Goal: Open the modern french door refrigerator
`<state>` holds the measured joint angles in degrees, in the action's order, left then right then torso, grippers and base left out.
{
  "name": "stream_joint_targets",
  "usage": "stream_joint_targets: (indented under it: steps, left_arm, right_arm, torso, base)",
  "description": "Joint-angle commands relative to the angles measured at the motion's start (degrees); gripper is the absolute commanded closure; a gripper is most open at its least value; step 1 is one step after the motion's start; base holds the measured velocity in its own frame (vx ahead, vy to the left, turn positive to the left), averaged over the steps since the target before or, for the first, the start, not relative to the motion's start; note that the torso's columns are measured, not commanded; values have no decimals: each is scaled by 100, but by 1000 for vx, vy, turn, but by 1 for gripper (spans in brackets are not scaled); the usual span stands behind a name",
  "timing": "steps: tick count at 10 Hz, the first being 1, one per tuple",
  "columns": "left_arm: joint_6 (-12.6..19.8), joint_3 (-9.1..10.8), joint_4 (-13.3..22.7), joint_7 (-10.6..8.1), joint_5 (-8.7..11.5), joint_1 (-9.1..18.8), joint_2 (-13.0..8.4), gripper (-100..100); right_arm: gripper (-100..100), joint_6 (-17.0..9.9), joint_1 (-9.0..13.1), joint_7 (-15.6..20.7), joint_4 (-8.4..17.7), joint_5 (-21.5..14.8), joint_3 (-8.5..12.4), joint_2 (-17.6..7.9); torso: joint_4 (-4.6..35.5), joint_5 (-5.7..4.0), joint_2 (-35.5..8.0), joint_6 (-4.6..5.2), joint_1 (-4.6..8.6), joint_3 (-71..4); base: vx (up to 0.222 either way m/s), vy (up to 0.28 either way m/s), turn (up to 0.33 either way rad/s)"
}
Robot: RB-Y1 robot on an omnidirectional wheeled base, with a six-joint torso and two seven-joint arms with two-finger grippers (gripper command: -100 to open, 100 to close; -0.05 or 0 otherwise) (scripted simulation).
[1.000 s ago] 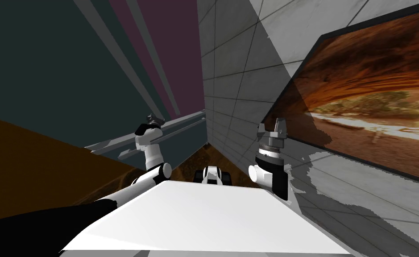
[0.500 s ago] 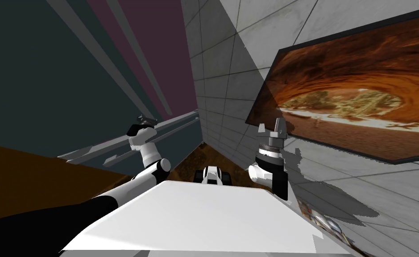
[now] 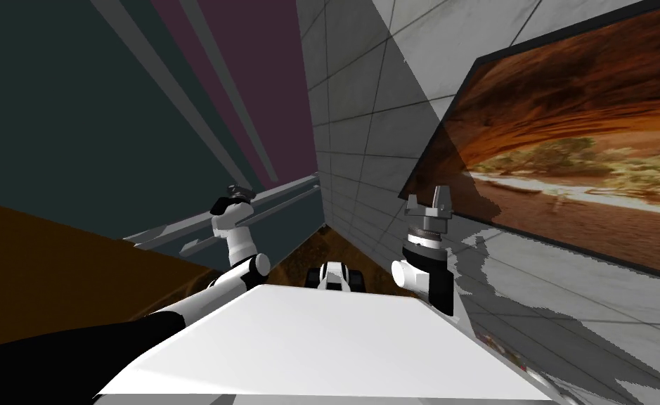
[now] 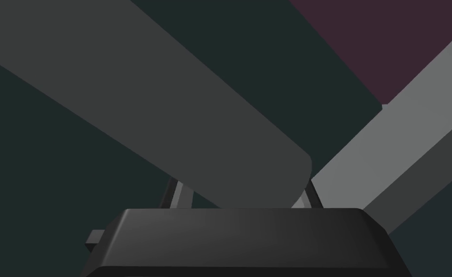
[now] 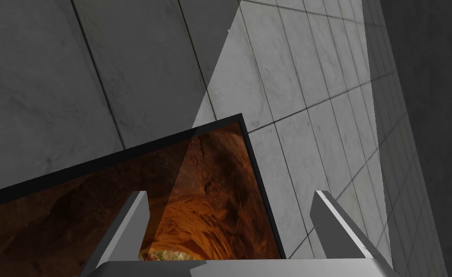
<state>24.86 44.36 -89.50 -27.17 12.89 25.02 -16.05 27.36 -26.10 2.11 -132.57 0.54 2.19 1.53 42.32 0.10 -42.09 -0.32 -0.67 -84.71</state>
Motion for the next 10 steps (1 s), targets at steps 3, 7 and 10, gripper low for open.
stream_joint_targets:
  steps: [3,7,10]
  left_arm:
    - [268,-841,-844,-460,-217,-506,361,100]
    - [365,-1487,-1410,-637,-284,-713,501,100]
    - [461,-1895,-1763,-815,-352,-919,641,100]
  right_arm:
    - [0,0,1,0,0,0,0,0]
    - [0,0,1,0,1,0,0,0]
    - [0,0,2,0,0,0,0,0]
  torso:
    - [6,-3,-6,3,2,4]
    - [2,-22,3,33,65,-1]
    - [-5,-10,-16,37,68,11]
  base:
    - [114,29,317]
    - [87,20,239]
    - [96,10,196]
